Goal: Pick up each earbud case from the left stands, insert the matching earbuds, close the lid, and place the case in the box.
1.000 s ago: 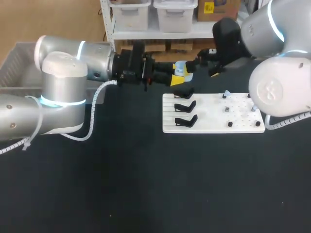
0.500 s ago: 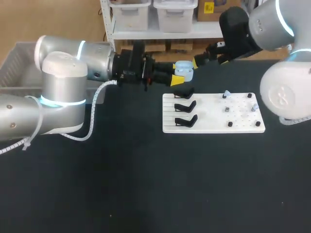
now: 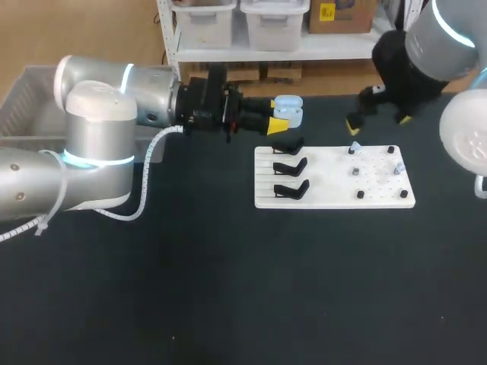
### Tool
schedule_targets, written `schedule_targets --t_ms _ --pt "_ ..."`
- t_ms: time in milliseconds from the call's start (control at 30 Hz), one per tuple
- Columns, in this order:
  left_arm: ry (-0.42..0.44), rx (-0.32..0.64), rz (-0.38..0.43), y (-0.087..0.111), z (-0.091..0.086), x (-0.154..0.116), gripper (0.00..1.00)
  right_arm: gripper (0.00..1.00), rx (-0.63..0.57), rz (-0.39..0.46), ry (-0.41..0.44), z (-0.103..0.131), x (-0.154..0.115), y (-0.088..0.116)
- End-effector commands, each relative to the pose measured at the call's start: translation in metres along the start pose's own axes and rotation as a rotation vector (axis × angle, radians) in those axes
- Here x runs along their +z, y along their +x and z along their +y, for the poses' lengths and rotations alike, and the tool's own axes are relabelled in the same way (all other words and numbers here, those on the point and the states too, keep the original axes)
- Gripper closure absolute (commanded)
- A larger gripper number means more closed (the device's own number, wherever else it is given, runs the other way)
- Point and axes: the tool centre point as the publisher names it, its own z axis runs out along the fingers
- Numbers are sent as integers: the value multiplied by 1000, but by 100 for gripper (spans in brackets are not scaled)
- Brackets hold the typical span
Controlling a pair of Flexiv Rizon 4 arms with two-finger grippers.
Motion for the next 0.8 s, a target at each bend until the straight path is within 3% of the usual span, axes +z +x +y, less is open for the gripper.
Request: schedule_targets --t_ms 33,267,500,567,800 --pt "1 0 1 0 1 0 100 0 12 31 6 -16 4 9" --pt "1 0 1 0 1 0 100 0 37 90 23 -49 14 31" --pt "1 0 1 0 1 0 100 1 -30 143 12 -53 23 42" --pt "1 0 1 0 1 0 100 15 -61 155 8 -52 25 45" --pt "1 0 1 0 1 0 100 29 -160 217 46 -51 31 53"
